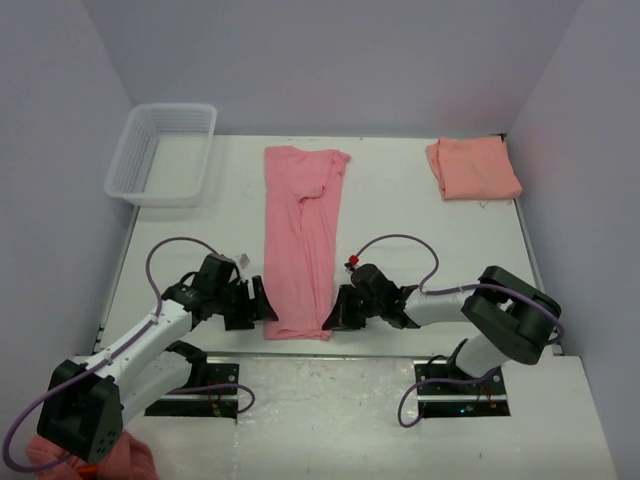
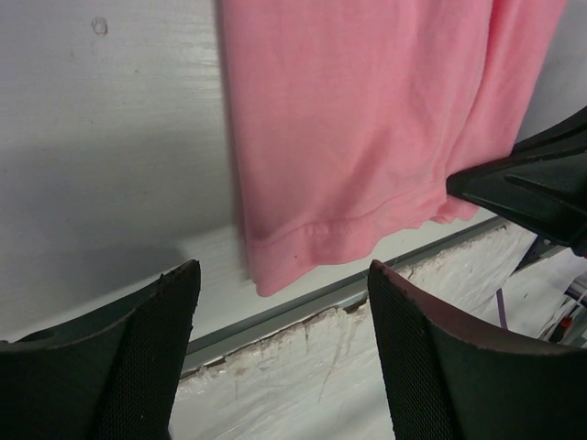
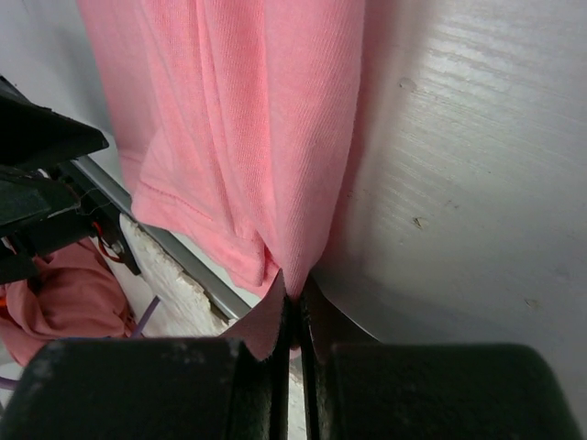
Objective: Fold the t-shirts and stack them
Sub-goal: Grab the bottom of the folded rectangular tshirt with both arms
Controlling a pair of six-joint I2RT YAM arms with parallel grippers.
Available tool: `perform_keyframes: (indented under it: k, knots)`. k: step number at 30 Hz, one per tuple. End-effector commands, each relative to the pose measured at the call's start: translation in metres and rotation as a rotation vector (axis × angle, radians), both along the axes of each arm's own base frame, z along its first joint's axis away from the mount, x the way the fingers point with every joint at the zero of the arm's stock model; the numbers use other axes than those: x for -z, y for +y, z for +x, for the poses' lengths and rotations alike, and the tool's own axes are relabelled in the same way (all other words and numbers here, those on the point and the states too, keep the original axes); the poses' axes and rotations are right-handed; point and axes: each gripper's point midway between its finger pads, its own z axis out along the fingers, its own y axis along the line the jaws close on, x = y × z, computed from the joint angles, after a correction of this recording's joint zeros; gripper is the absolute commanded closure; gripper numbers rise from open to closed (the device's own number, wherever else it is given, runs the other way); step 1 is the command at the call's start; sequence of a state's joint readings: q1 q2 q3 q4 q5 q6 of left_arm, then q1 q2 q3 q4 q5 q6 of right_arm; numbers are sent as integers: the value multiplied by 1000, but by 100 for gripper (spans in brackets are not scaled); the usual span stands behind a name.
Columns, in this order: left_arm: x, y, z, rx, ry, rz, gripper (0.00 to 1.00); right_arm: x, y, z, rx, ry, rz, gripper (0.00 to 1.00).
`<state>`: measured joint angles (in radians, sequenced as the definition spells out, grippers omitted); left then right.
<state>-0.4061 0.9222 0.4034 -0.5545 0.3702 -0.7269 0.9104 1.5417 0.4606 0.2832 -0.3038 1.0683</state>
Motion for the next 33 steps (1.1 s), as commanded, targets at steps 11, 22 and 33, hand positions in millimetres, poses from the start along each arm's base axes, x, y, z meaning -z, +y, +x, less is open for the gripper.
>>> perform_keyframes:
  k: [11,22,33]
  knots:
    - [24,-2,-13,-34,72,-32,31,32,-36,-9,16,6,-178,100]
    - [50,-1,-30,-36,128,-42,46,34,-37,-10,23,17,-176,100]
    - [50,1,-24,-50,107,-24,78,35,-35,-15,1,13,-214,100]
